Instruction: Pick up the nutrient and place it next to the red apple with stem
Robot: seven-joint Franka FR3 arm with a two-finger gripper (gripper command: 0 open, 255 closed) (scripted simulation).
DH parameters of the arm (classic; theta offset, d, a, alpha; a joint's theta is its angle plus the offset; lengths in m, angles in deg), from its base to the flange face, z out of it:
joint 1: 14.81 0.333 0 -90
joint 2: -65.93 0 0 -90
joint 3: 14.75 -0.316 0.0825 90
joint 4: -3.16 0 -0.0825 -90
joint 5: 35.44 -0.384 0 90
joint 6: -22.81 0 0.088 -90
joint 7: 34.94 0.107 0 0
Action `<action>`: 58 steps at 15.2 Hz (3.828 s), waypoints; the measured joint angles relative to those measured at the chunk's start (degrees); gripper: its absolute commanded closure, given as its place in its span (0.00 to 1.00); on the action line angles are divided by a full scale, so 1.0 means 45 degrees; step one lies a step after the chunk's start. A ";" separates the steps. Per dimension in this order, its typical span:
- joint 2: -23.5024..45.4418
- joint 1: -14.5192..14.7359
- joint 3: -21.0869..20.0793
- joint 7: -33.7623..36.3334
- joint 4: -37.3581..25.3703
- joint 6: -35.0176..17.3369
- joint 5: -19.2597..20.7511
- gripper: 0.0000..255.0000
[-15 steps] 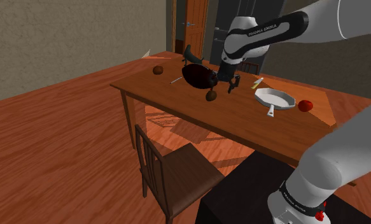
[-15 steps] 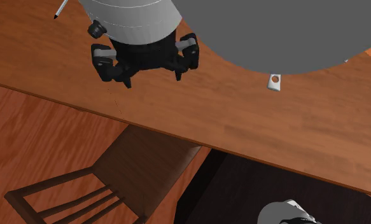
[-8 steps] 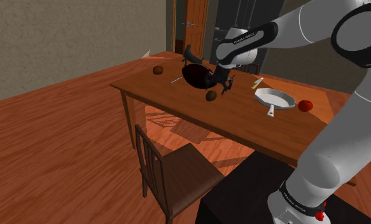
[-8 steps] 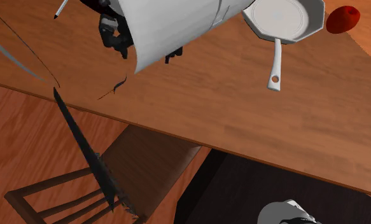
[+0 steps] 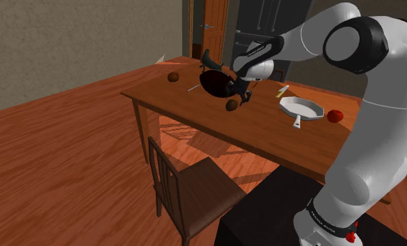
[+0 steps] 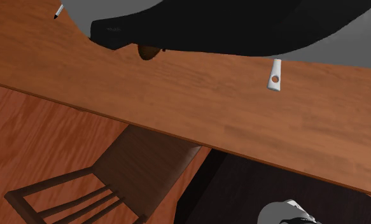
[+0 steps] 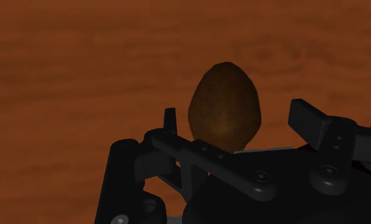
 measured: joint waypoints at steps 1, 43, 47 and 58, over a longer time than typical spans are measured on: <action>0.0194 -0.0017 -0.0001 0.0035 -0.0076 -0.0140 -0.0072 0.00; -0.0244 0.0045 0.0115 0.0546 -0.1360 0.1516 0.0256 1.00; -0.0549 0.0073 0.0140 0.0704 -0.1702 0.2149 0.0387 1.00; -0.1269 -0.0596 0.0588 -0.0362 -0.1823 0.3132 0.0227 1.00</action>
